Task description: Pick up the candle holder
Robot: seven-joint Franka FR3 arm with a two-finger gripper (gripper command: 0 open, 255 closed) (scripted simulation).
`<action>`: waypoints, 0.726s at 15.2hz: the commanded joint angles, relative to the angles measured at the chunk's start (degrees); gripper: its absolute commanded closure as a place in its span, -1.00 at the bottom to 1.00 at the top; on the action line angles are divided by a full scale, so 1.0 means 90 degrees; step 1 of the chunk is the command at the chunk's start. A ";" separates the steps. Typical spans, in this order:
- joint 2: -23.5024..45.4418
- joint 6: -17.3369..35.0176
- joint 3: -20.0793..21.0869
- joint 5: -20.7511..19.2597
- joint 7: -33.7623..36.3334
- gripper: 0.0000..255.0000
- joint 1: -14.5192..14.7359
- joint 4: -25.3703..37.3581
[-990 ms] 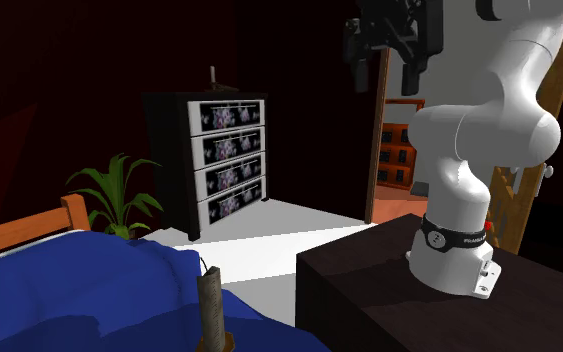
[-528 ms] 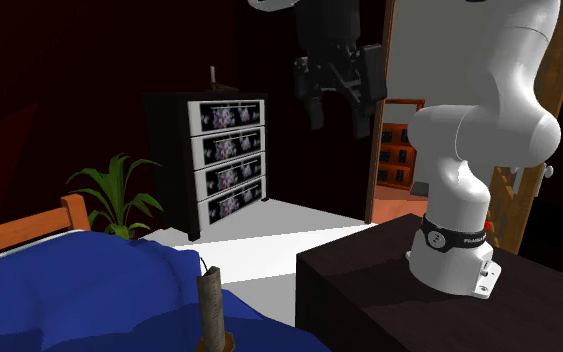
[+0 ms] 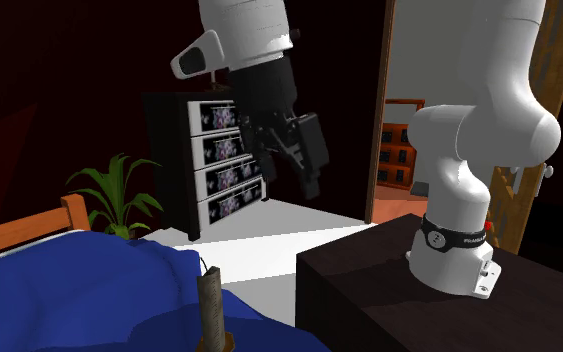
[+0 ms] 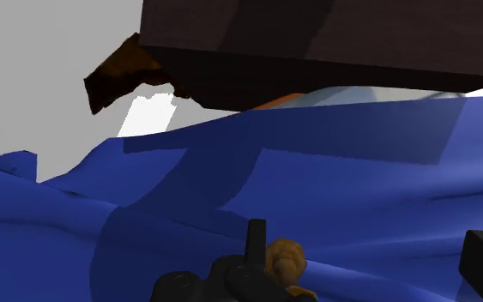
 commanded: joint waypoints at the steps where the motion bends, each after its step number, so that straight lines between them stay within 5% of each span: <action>1: 0.0586 0.0136 -0.0034 0.0043 -0.0232 -1.00 0.0010 0.0327; 11: 0.3341 0.0303 0.0058 0.0256 -0.1150 -1.00 -0.0009 0.2292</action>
